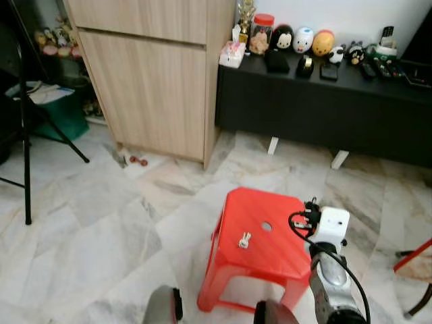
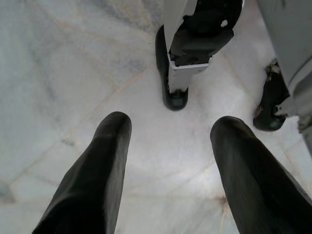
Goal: Hang keys on a hook
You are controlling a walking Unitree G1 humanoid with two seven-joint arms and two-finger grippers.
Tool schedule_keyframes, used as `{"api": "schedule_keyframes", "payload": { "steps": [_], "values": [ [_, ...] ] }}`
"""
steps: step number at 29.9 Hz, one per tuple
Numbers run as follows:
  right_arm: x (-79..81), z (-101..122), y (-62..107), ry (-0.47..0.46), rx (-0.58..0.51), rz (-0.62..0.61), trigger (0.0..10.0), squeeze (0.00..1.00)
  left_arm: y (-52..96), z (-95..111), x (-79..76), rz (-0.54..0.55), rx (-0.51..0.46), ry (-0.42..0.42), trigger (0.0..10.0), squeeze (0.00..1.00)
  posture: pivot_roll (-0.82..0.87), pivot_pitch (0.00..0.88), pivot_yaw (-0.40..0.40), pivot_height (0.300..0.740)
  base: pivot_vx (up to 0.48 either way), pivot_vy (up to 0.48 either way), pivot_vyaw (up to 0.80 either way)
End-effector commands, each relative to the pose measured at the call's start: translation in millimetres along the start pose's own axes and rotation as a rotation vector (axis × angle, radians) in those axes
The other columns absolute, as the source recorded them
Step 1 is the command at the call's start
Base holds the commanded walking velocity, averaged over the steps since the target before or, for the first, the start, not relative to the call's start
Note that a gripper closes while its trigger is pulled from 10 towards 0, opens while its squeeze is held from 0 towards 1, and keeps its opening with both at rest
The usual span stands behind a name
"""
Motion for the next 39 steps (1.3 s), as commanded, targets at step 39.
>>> {"api": "schedule_keyframes", "payload": {
  "steps": [39],
  "values": [
    [-10.8, -0.1, -6.1, -0.057, 0.046, -0.038, 10.0, 0.0, -6.6, 54.5, -19.9, -0.051, -0.164, -0.063, 10.0, 0.0, 0.08, 0.0, -0.111, 0.74, 0.0, -0.068, -0.04]
  ]
}}
Point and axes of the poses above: a point about 5 cm out from each wrist's last joint towards the gripper, its own y axis pointing back from the gripper into the wrist, its own z axis along the axis of the wrist's last joint, x = y × z, the point moved 5 cm from there along -y, pointing out of the wrist towards the gripper, and after that the axes turned 4 degrees about -y, right-handed, at the moved point
